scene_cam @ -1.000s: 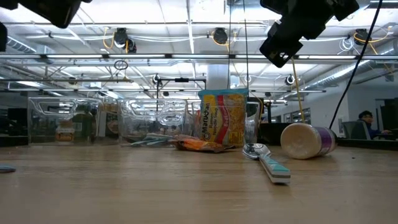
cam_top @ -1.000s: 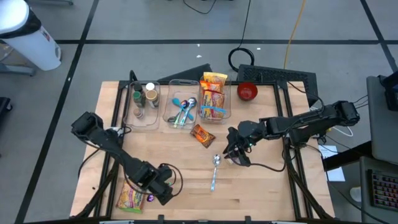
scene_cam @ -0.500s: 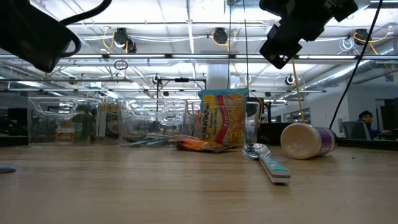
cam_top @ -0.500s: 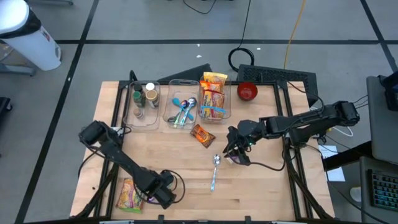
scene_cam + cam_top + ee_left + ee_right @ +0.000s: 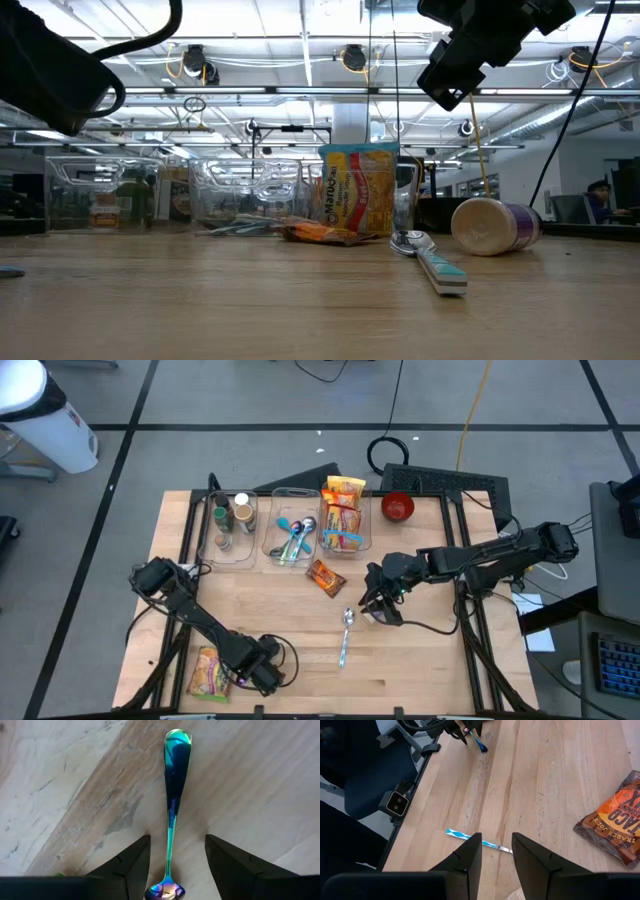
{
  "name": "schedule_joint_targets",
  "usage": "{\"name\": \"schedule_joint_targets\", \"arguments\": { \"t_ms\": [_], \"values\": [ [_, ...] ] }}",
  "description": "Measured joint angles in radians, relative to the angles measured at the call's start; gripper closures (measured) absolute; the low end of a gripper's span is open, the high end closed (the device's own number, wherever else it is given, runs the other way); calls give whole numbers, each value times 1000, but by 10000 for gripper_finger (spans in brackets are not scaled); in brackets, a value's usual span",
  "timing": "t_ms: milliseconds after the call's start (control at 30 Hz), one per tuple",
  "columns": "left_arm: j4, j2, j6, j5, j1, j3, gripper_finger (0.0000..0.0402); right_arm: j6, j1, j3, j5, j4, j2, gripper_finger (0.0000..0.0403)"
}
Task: Pick & Place Food Item
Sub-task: Put the purple and blue spoon into the middle transparent bin
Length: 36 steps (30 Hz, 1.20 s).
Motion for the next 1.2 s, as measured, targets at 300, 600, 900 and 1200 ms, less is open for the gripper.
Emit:
{"name": "schedule_joint_targets", "arguments": {
  "t_ms": [300, 600, 900, 1200],
  "values": [
    [-12, 1, -1, 29, 0, -1, 323, -12, 0, 0, 13, 0, 0, 300],
    [-1, 2, 4, 68, 0, -2, 384, -12, 0, 0, 52, 0, 0, 300],
    [0, -1, 40, 83, 25, -2, 396, -14, 0, 0, 52, 0, 0, 300],
    [1, -53, 182, 22, 122, 35, 397, -24, 0, -1, 52, 27, 0, 300]
  ]
}}
